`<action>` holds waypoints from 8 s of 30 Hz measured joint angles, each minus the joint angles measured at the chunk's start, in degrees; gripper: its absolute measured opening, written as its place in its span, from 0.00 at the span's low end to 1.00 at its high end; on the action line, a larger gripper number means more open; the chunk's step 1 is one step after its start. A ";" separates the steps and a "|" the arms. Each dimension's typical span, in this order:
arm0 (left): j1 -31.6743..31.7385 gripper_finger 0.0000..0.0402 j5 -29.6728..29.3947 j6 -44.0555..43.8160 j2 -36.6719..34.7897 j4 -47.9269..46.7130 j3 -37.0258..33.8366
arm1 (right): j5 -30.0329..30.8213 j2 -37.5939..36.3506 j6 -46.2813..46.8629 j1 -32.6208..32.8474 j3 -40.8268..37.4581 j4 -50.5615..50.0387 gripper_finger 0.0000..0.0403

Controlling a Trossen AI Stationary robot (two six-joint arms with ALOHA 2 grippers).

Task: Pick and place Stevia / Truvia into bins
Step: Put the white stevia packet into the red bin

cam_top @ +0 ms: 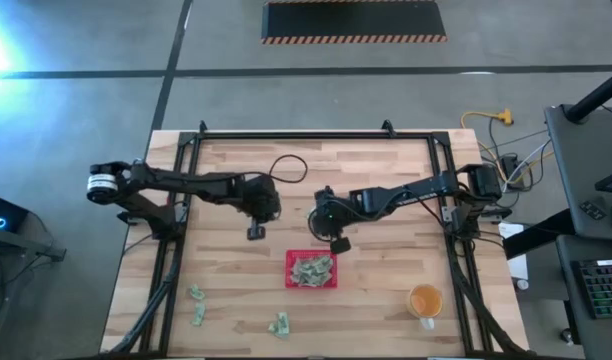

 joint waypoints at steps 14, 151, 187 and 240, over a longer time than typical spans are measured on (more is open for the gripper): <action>-12.55 0.03 3.38 0.15 -0.01 15.50 2.87 | 7.81 0.02 1.96 -1.12 -1.43 -1.96 0.15; -21.79 0.36 -36.29 -20.81 -3.89 -12.10 -0.94 | -34.32 -0.36 4.85 3.27 -9.07 23.71 0.04; 10.39 0.36 -25.86 -0.02 -4.20 -8.94 -2.97 | -23.95 -7.02 5.10 1.75 -7.09 3.69 0.30; 27.40 0.03 -3.31 5.83 -0.23 -6.89 -4.44 | -15.66 -6.96 3.40 1.49 -7.23 3.71 0.22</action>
